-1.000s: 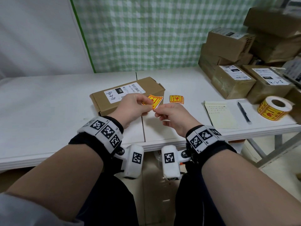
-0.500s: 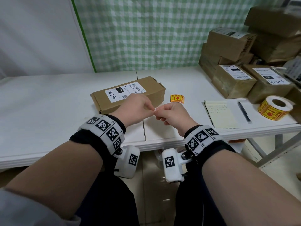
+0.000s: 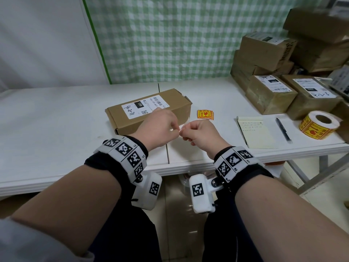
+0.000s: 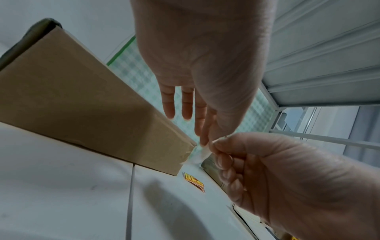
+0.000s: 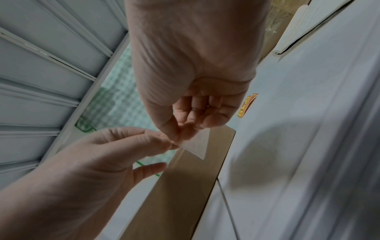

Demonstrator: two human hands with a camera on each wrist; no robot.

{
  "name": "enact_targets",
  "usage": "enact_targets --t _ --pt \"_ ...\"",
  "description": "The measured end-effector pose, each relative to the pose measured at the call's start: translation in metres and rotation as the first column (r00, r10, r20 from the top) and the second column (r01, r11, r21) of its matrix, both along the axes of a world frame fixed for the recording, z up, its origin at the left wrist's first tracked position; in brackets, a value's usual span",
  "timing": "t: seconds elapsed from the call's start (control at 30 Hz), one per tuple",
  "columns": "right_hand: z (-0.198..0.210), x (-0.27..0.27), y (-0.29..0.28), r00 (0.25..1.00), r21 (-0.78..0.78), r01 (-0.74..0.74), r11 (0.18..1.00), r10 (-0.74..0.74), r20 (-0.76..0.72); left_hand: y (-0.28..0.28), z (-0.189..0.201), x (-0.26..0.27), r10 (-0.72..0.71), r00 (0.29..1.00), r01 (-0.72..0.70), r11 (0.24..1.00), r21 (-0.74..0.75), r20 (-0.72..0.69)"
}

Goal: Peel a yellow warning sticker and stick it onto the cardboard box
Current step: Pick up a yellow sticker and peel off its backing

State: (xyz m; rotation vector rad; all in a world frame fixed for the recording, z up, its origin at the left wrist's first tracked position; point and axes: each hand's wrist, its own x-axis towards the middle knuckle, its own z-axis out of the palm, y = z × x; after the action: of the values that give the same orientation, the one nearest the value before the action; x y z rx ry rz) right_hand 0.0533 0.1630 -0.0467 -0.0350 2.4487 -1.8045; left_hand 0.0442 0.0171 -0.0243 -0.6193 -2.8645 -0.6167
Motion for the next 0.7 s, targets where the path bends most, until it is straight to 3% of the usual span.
enact_targets --t 0.23,0.37,0.57,0.63,0.7 --pt "0.0022 0.0017 -0.0003 1.0 -0.016 -0.019 1.0 0.019 -0.001 -0.0053 0.001 -0.0017 0.019 0.981 -0.065 0.97 0.234 0.193" --pt "0.0032 0.0013 -0.0008 0.999 0.005 -0.045 0.999 0.045 -0.006 -0.0048 -0.0002 -0.0011 0.017 0.983 -0.055 0.977 0.205 0.182" --pt "-0.0011 -0.0003 -0.001 0.999 0.032 -0.042 0.999 0.042 -0.005 -0.0016 -0.0007 -0.0029 -0.069 0.996 0.069 0.998 0.014 0.061" --pt "-0.0005 0.0002 -0.0009 0.999 0.017 -0.054 0.998 0.053 0.005 -0.0012 -0.0012 -0.0033 -0.058 0.996 0.055 0.998 0.037 0.071" --pt "0.0009 0.0009 0.0008 0.997 -0.043 -0.072 0.996 0.074 0.029 -0.0027 -0.0022 -0.004 -0.024 0.99 0.002 0.988 0.156 0.139"
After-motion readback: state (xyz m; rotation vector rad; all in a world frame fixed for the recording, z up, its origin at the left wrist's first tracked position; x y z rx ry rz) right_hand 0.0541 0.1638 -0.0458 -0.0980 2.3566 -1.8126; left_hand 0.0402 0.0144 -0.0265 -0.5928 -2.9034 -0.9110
